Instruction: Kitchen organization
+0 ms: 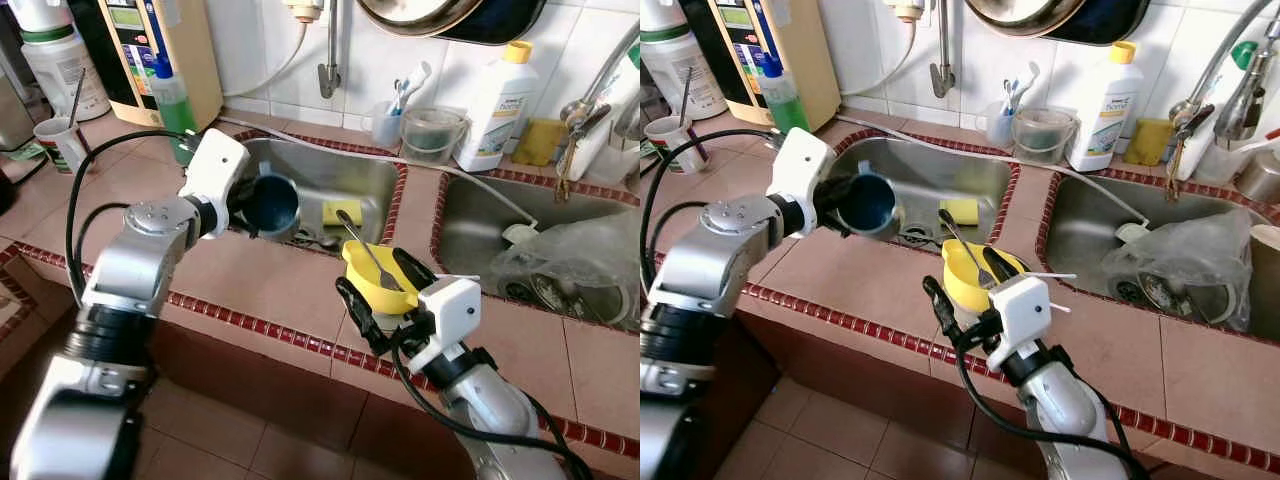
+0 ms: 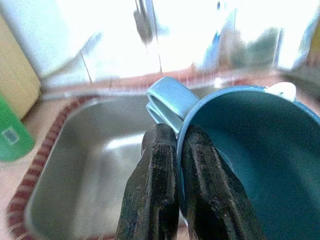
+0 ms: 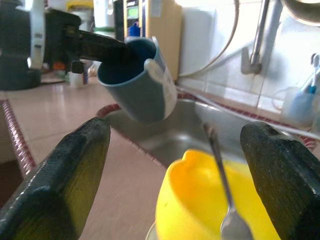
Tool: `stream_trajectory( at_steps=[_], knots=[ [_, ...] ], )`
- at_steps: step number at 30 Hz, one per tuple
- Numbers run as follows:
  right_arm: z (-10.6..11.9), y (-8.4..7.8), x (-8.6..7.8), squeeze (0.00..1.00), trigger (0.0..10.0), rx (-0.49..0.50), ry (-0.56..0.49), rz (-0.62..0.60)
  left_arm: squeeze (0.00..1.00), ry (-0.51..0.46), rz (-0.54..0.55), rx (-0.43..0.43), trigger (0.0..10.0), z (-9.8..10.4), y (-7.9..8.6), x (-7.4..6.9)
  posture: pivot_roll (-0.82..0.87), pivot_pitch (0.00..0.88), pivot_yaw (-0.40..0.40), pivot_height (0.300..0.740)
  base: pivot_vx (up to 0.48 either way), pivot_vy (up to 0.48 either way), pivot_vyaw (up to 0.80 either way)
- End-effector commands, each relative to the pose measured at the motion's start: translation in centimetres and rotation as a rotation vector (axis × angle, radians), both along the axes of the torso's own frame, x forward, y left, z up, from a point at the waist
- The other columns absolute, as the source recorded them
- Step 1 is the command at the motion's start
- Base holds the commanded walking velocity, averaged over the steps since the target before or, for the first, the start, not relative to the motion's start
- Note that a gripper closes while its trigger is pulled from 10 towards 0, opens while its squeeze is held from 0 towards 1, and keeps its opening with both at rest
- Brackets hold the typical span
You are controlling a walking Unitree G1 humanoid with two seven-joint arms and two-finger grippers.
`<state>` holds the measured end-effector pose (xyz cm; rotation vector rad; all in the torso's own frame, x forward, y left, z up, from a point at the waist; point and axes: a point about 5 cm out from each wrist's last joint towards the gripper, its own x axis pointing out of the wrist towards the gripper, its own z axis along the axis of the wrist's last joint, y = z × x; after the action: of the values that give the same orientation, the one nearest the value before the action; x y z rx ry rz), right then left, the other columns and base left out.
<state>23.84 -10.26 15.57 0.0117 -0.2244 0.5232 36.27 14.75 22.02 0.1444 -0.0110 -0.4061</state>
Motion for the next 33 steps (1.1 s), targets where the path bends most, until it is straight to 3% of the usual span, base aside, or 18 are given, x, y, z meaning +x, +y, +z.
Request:
stream_trajectory(
  at_steps=[1,2,5,8,10,11,13,19,20,33],
  knots=[
    [0.3,-0.4,0.5,0.00,10.0,0.023,-0.017,-0.039,0.00,-0.118,0.047,-0.061,10.0,0.8,0.2,-0.5,0.01,0.000,-0.007,0.740,0.000,0.000,0.00],
    [0.4,-0.4,0.9,0.00,10.0,0.031,-0.020,-0.057,0.00,-0.149,0.065,-0.134,10.0,0.3,-0.1,-0.9,0.01,0.000,-0.008,0.740,0.000,0.000,0.00],
    [0.5,-0.6,1.8,0.00,10.0,0.042,-0.011,-0.119,0.00,-0.134,0.064,-0.247,10.0,-1.5,-1.2,-1.8,0.02,0.000,-0.017,0.740,0.000,0.000,0.00],
    [0.7,-0.9,2.6,0.00,10.0,0.048,-0.032,-0.203,0.00,-0.125,0.038,-0.297,10.0,-3.0,-2.1,-2.6,0.02,0.000,-0.017,0.740,0.000,0.000,0.00],
    [0.8,-0.9,2.8,0.00,10.0,0.051,-0.039,-0.217,0.00,-0.132,0.031,-0.294,10.0,-3.3,-2.3,-2.8,0.02,0.000,-0.017,0.740,0.000,0.000,0.00],
    [1.6,-1.6,3.3,0.00,10.0,0.086,-0.071,-0.282,0.00,-0.139,0.018,-0.394,10.0,-3.1,-2.9,-3.3,0.02,0.000,-0.015,0.740,0.000,0.000,0.00],
    [1.8,-1.9,3.4,0.00,10.0,0.103,-0.084,-0.314,0.00,-0.158,0.009,-0.421,10.0,-2.8,-3.1,-3.5,0.02,0.000,-0.015,0.740,0.000,0.000,0.00],
    [2.3,-3.0,3.8,0.00,10.0,0.112,-0.107,-0.399,0.00,-0.124,0.013,-0.419,10.0,-3.2,-3.1,-3.3,0.01,0.000,-0.012,0.740,0.000,0.000,0.00],
    [2.3,-3.2,3.8,0.00,10.0,0.109,-0.115,-0.411,0.00,-0.164,0.022,-0.399,10.0,-3.0,-2.9,-3.2,0.01,0.000,-0.012,0.740,0.000,0.000,0.00],
    [2.5,-5.4,4.1,0.00,10.0,0.143,-0.152,-0.578,0.00,-0.236,0.060,-0.378,10.0,-2.9,-1.7,-3.1,0.00,0.000,-0.005,0.740,0.000,0.000,0.00]
  ],
)
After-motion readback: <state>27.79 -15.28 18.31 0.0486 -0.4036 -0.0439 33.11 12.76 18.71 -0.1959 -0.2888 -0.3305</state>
